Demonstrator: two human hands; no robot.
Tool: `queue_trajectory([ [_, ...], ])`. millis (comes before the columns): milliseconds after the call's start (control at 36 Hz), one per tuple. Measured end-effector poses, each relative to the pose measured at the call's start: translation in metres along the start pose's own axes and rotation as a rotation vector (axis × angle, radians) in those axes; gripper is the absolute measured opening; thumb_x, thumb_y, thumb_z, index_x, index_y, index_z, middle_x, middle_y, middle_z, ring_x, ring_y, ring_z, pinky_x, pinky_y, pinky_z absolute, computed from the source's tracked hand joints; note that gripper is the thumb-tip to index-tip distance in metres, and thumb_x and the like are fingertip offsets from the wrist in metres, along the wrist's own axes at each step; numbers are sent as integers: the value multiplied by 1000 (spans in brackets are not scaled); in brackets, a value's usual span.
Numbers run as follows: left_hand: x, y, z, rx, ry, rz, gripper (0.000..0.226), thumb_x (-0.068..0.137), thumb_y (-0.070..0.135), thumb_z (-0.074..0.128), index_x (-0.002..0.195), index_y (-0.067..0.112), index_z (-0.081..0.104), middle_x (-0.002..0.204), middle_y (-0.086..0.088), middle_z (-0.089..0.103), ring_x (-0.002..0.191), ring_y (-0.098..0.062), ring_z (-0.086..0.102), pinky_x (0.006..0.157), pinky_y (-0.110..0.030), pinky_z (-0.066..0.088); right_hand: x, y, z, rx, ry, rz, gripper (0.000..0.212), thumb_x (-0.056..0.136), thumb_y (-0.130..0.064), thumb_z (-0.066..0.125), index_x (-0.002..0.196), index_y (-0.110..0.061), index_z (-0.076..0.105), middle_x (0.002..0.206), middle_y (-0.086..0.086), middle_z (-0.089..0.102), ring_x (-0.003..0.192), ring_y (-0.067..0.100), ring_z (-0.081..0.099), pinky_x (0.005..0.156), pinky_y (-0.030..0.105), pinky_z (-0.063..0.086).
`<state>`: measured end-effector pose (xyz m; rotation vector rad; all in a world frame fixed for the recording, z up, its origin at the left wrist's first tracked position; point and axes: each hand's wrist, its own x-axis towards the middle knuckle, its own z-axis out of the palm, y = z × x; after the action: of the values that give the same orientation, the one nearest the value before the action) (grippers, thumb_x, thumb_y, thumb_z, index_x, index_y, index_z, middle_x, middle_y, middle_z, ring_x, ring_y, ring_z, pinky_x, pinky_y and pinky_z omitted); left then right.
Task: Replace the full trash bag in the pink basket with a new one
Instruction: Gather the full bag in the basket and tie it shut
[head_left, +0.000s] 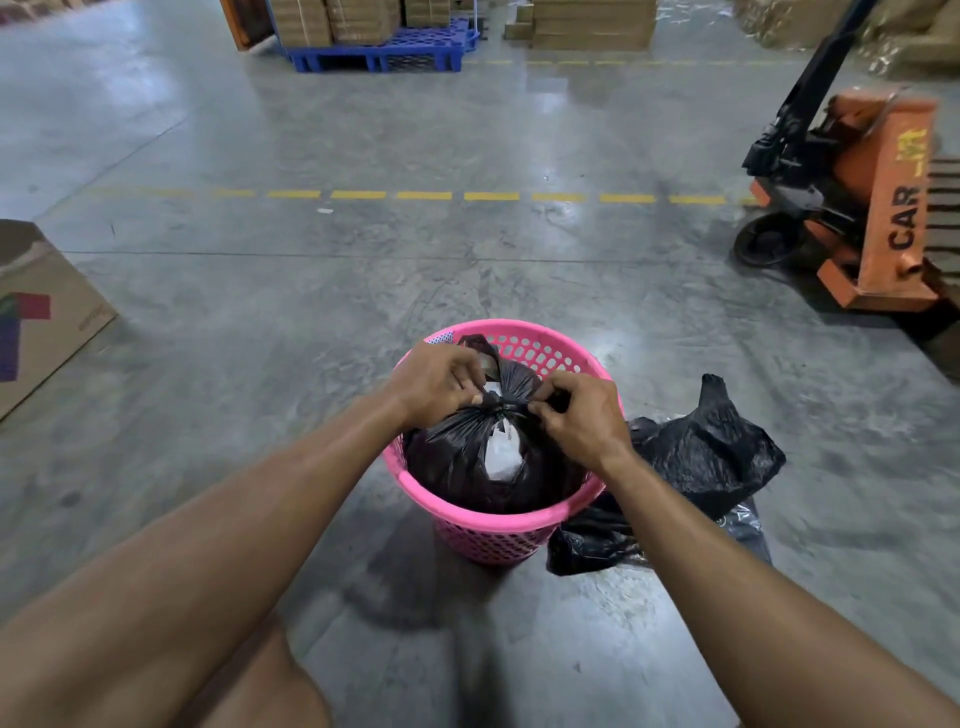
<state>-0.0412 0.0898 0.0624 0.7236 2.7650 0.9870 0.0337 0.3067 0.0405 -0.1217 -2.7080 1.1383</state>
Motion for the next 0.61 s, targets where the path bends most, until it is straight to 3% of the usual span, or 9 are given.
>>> queue_trajectory([
  [111,-8,-9,7,37,6,-29,12,76,11,81,84,19,76,74,3,74,61,-8,64,74,-36,59,2,19,-6,-37,-61,46,6,79,-17,83,78,-20,77,72,-6,73,75,18,71,79,40,60],
  [194,-15,-9,15,92,97,25,17,75,21,75,92,23,76,83,4,70,72,-11,63,80,-35,55,0,23,-9,-42,-73,4,6,80,-27,82,80,-23,78,80,-9,74,80,14,69,81,38,59],
  [278,-20,-3,24,292,208,92,35,69,48,65,100,35,74,100,6,59,98,-18,56,92,-37,45,0,30,-15,-76,123,-40,22,82,-41,73,97,-24,75,100,-4,68,93,15,63,86,36,54],
  [361,-17,6,32,450,59,68,46,71,65,58,108,39,70,111,6,57,112,-22,48,99,-45,38,1,44,-21,-183,296,119,38,87,-43,62,119,-21,62,114,5,56,101,24,60,83,44,57],
  [472,-8,20,42,642,-111,21,39,82,53,56,110,28,67,117,-1,63,123,-29,44,105,-51,31,0,59,-19,-244,179,283,46,96,-42,53,134,-17,46,123,13,54,93,33,64,73,41,54],
  [611,1,22,43,636,-148,-7,28,87,37,53,108,20,60,120,-6,59,122,-30,46,103,-52,32,-3,71,-12,-187,134,273,31,103,-35,47,127,-16,52,116,14,60,94,27,61,82,45,57],
])
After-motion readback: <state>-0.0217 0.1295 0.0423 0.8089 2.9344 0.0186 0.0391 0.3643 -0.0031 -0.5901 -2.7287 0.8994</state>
